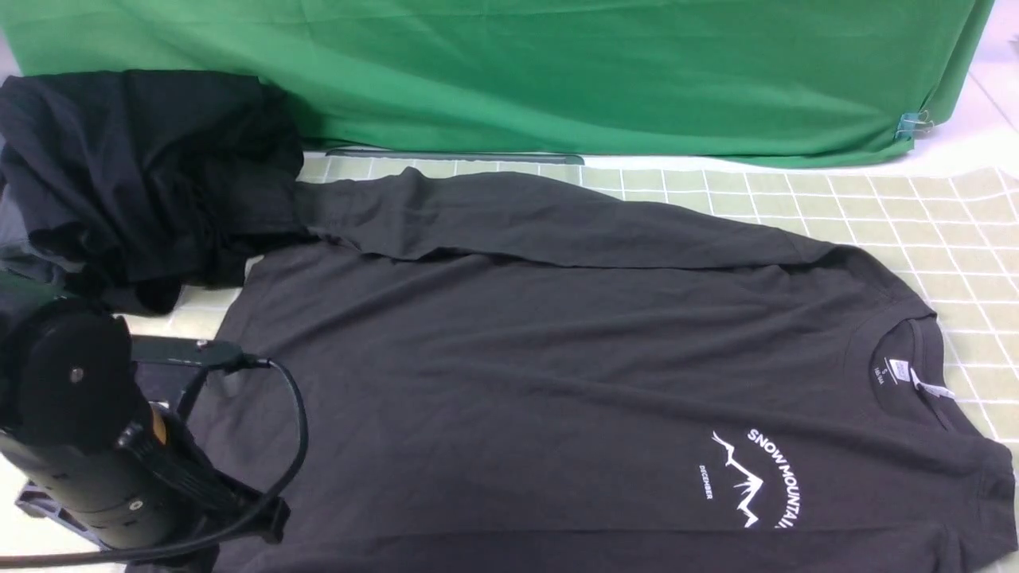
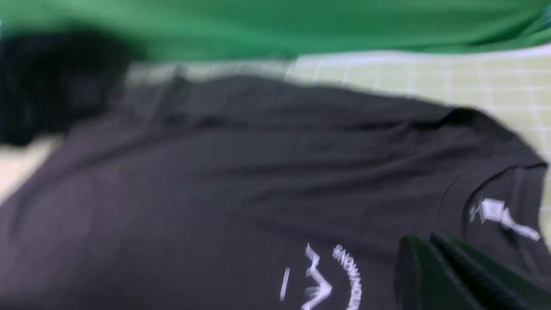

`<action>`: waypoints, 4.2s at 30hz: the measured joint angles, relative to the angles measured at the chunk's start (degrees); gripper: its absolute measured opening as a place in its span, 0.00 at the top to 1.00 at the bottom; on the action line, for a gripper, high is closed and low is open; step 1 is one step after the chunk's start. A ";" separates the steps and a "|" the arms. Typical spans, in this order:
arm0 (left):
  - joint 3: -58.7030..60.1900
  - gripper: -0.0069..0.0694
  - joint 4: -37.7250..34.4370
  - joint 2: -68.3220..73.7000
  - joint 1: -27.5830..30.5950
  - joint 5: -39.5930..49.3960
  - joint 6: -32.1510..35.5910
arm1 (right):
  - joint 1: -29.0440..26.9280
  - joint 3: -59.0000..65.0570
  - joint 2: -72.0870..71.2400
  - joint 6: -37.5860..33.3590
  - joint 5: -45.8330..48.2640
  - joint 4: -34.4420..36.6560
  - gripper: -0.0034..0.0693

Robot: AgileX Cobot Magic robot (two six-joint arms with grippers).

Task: Fold a long-sleeved shirt over a green coffee tablecloth.
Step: 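Grasp the left edge of the dark T-shirt lying flat on the table, then fold the left side of the black T-shirt inward over its body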

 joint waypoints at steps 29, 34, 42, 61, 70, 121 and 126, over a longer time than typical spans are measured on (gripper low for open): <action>4.14 0.89 -1.11 2.01 -0.31 -5.77 1.30 | 3.75 -1.92 9.71 -2.72 -0.57 0.23 0.94; -1.23 0.89 -3.89 -0.66 -0.31 -2.63 3.11 | 3.75 -1.92 9.71 -2.72 -0.57 0.23 0.94; -17.95 0.89 -5.64 0.36 0.99 0.18 4.13 | 3.75 -1.95 9.71 -2.60 0.28 0.54 0.93; -40.78 0.89 -3.92 29.43 11.92 -1.63 7.01 | 3.75 -7.60 16.50 -7.93 21.59 3.76 0.92; -41.23 0.89 -3.34 32.87 13.82 -3.13 3.74 | 7.40 -9.86 33.33 -21.41 22.69 9.87 0.82; -41.69 0.89 -4.92 30.32 13.96 0.68 8.92 | 17.50 -9.78 56.32 -14.64 -0.18 6.83 0.47; -41.69 0.89 -4.92 30.32 13.96 -0.59 8.98 | 17.50 -11.46 62.40 -14.64 -1.01 6.83 0.51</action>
